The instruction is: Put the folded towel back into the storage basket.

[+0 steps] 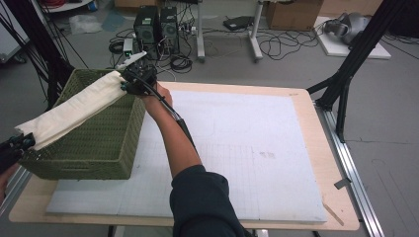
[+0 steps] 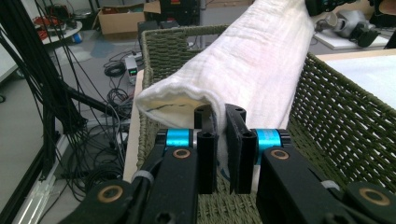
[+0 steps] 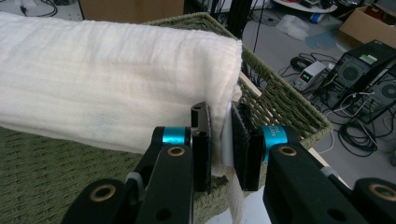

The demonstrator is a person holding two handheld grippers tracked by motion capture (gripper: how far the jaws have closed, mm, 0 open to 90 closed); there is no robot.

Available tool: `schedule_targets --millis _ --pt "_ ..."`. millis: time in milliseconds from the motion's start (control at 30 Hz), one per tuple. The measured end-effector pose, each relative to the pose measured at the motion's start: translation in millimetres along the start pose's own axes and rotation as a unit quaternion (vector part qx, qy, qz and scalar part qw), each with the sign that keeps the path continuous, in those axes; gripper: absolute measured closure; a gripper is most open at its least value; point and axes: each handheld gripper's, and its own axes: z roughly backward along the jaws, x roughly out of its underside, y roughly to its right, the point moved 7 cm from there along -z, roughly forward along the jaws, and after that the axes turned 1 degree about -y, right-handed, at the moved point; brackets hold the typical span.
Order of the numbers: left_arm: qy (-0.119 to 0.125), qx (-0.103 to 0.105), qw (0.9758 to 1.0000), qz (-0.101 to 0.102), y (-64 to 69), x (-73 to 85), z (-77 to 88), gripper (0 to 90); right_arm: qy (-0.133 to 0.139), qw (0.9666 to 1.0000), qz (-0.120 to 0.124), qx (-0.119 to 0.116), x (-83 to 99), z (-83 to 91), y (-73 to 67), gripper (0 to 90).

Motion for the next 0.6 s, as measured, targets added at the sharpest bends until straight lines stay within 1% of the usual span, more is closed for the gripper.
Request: schedule_targets --millis 133,200,233,267,300,333,367,400,433,467,600 --pt "0.001 0.001 1.0 0.003 1.3 1.0 -1.3 83.4 0.003 1.0 -0.003 0.004 -1.1 -4.8 0.4 80.0" --pt "0.002 0.003 1.0 0.005 3.1 1.2 -2.1 83.3 0.004 0.9999 -0.01 0.007 -1.2 -8.2 1.1 80.0" --pt "0.001 0.005 1.0 0.004 3.7 1.2 -2.8 83.0 0.005 0.9999 -0.012 0.007 -1.2 -10.3 1.5 80.0" --pt "0.001 0.014 0.9999 0.003 4.9 1.1 -3.6 81.9 0.004 0.9999 -0.013 0.007 -1.3 -12.6 1.6 79.6" --pt "0.001 0.012 0.9999 0.001 4.8 1.0 -4.3 78.1 0.002 0.9999 -0.011 0.008 -0.8 -15.3 1.0 75.1" --pt "0.005 0.009 0.9999 0.0 3.7 0.2 -4.9 67.9 -0.003 0.9999 -0.006 0.012 0.3 -18.4 0.5 62.7" --pt "0.012 0.008 0.9999 0.005 2.6 -0.9 -4.6 54.1 -0.009 0.9998 -0.004 0.02 2.2 -21.2 0.8 51.0" --pt "0.019 0.009 0.9998 0.007 1.6 -2.4 -3.2 47.9 -0.012 0.9996 -0.005 0.027 4.3 -22.7 1.7 45.5" --pt "0.024 0.007 0.9997 0.007 0.9 -4.0 -1.4 43.8 -0.015 0.9994 -0.01 0.029 6.0 -22.8 2.4 44.4" --pt "0.028 0.004 0.9996 0.006 0.0 -5.6 1.0 41.2 -0.015 0.9994 -0.009 0.031 7.1 -21.9 3.7 44.0" --pt "0.044 0.015 0.9989 0.009 1.0 -11.7 7.3 40.6 0.001 0.9993 -0.011 0.036 4.8 -8.4 9.5 43.8"
